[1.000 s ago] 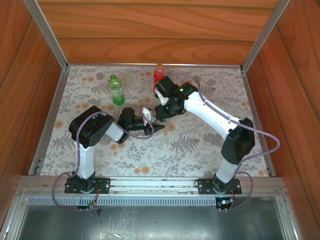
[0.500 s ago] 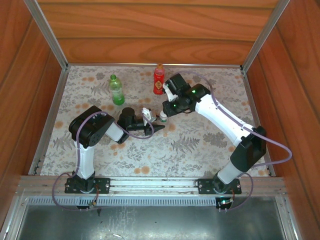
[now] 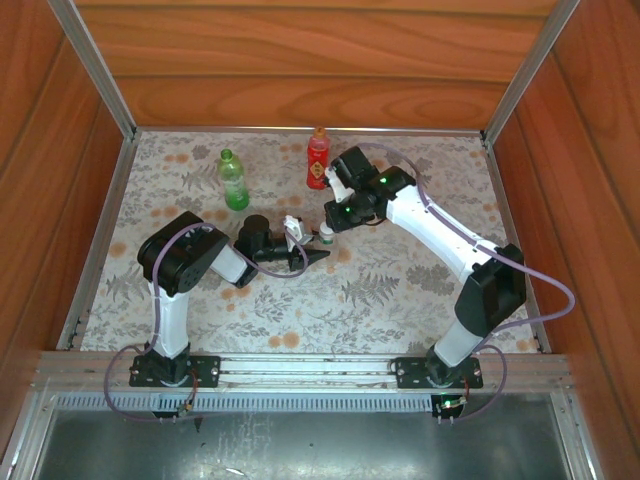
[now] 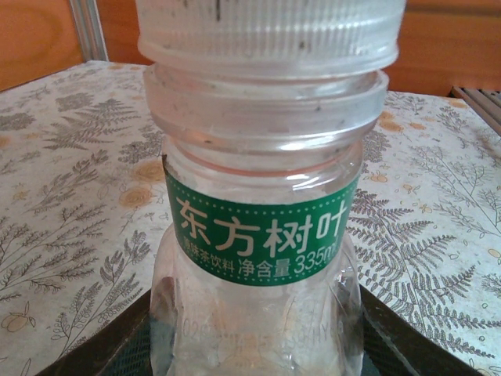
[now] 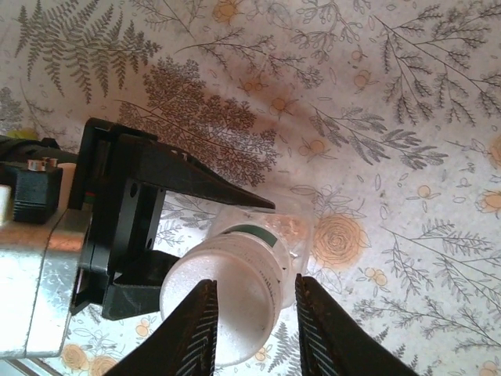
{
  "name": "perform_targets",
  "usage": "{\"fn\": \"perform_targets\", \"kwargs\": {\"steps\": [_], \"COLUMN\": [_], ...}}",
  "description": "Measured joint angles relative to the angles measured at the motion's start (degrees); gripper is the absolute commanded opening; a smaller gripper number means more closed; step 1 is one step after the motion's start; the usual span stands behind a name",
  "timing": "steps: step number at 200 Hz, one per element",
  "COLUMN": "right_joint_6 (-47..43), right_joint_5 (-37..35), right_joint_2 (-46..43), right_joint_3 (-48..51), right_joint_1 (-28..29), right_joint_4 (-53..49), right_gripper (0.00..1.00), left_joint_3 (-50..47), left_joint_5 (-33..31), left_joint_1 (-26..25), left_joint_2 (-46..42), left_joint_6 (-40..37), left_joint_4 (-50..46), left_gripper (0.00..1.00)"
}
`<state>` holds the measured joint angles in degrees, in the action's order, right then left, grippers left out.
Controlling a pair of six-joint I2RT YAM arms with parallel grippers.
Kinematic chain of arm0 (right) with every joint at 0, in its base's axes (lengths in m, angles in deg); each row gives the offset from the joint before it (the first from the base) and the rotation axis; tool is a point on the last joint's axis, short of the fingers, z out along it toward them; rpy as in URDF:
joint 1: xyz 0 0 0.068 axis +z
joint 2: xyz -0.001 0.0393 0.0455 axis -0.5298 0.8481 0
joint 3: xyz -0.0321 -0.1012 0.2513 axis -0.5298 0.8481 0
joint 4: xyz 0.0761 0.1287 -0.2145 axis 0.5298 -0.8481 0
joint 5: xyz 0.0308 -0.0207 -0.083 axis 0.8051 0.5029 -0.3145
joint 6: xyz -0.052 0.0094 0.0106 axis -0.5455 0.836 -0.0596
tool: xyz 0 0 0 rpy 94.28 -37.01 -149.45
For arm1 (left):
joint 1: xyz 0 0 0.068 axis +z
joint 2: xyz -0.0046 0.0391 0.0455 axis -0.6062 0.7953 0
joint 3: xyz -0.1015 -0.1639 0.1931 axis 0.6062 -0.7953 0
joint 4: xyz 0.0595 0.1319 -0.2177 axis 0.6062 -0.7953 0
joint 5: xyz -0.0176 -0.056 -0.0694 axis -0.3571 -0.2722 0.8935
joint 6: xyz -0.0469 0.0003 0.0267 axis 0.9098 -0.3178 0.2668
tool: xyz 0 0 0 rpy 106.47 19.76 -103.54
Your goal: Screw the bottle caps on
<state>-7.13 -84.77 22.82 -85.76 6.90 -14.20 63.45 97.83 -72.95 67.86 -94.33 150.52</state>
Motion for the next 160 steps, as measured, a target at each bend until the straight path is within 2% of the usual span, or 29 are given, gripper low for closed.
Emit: {"fn": "perform_targets", "kwargs": {"steps": [118, 160], "right_joint_6": [4.5, 5.8], "right_joint_5": [2.9, 4.0], "right_joint_2": [-6.9, -6.5], "right_joint_3": [11.5, 12.9], "right_joint_1": [-0.8, -1.6], "right_joint_4": [10.5, 14.2], "right_gripper": [0.22, 0.19], "left_joint_3": [-0.1, -0.1], "left_joint_5": [0.2, 0.2], "left_joint_1": [0.0, 0.0], "left_joint_2": [0.0, 0.0], "left_joint_6": [-0.3, -0.2], "left_joint_4": [0.0, 0.0], "left_gripper": [0.50, 0.50]}}
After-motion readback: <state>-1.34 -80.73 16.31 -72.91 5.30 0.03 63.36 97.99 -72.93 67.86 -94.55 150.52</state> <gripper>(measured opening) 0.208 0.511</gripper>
